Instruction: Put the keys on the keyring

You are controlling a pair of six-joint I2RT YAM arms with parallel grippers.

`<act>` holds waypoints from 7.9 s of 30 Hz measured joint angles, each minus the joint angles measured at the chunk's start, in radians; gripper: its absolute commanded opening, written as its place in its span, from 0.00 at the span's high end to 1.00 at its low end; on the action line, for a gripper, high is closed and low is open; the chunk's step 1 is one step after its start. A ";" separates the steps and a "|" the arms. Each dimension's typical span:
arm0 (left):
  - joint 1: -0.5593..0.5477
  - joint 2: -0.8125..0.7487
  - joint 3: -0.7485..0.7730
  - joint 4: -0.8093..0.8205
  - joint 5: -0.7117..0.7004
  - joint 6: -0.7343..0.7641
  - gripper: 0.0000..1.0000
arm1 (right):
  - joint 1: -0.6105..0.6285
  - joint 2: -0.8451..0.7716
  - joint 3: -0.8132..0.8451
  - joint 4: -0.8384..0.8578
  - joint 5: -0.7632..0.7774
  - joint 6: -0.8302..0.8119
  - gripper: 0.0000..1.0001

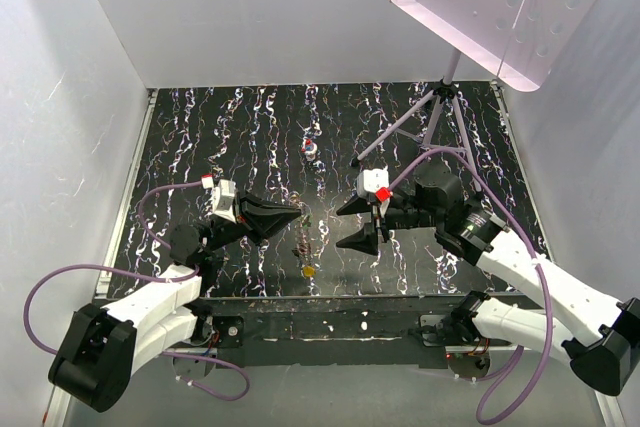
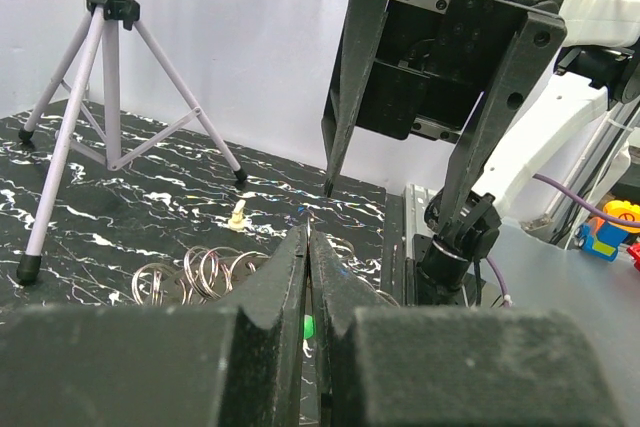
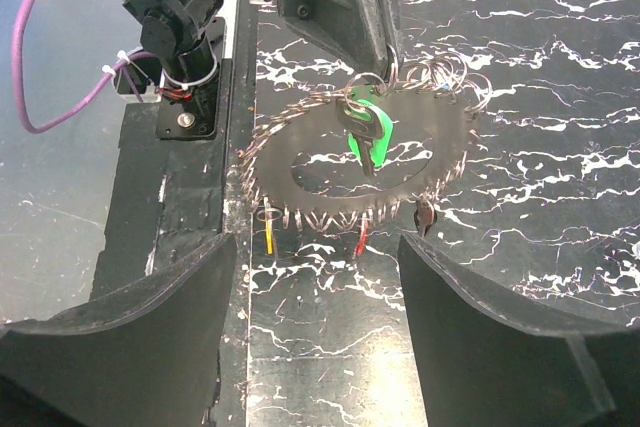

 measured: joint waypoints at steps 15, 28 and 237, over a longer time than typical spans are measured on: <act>0.000 0.004 0.000 0.015 0.000 -0.003 1.00 | 0.000 0.013 0.000 0.021 -0.001 0.000 0.26; 0.000 0.004 0.000 0.015 0.000 -0.003 1.00 | 0.000 0.014 0.000 0.026 -0.007 0.000 0.26; -0.039 -0.246 0.165 -0.449 0.001 0.063 0.30 | -0.020 0.258 0.181 -0.169 -0.112 -0.087 0.99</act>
